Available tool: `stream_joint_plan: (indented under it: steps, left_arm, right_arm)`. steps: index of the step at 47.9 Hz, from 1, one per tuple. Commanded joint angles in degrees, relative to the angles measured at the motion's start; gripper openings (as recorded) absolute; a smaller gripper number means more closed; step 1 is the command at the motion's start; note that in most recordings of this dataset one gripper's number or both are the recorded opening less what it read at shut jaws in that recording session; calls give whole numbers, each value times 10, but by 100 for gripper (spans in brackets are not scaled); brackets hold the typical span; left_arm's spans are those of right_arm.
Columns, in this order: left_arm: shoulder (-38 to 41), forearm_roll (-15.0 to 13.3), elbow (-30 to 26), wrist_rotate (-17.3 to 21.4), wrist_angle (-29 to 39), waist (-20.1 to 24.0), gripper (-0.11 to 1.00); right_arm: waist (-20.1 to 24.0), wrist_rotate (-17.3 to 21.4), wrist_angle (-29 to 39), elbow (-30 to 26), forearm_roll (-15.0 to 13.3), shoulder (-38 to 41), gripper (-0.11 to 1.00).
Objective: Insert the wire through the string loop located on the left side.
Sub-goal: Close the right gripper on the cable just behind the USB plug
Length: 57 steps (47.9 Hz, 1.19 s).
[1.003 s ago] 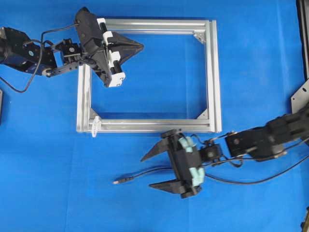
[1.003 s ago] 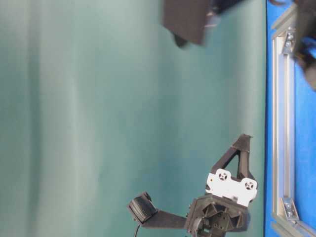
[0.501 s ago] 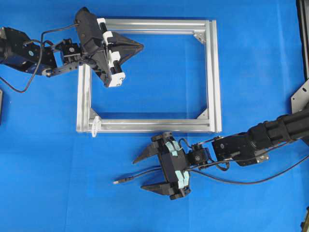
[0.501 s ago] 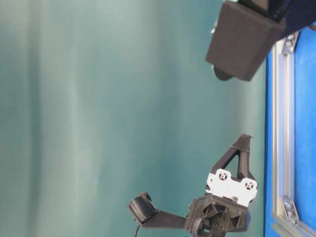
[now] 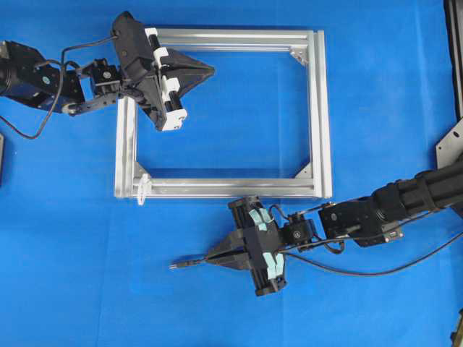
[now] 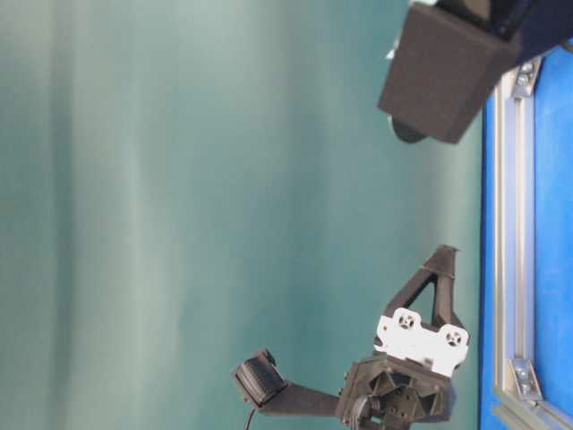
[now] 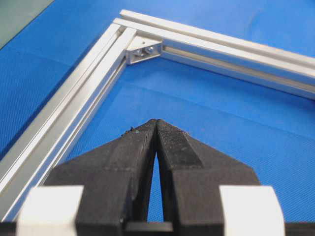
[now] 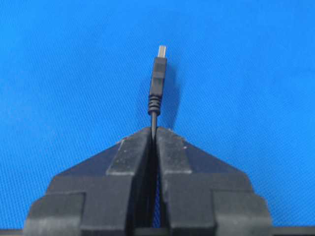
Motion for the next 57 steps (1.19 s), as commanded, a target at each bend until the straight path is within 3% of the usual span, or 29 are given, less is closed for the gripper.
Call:
stream_joint_plan:
  steps: [1, 17, 38, 57]
  left_arm:
    - [-16, 1, -4, 0, -5, 0, 0]
    - [-16, 2, -4, 0, -5, 0, 0]
    - [-16, 1, -5, 0, -5, 0, 0]
    - [-16, 1, -5, 0, -5, 0, 0]
  right_arm:
    - [-1, 1, -8, -2, 1, -14, 0]
    - [0, 2, 3, 0, 0, -31, 0]
    - [1, -1, 105, 3, -3, -135, 0]
    - [1, -2, 112, 3, -4, -138, 0]
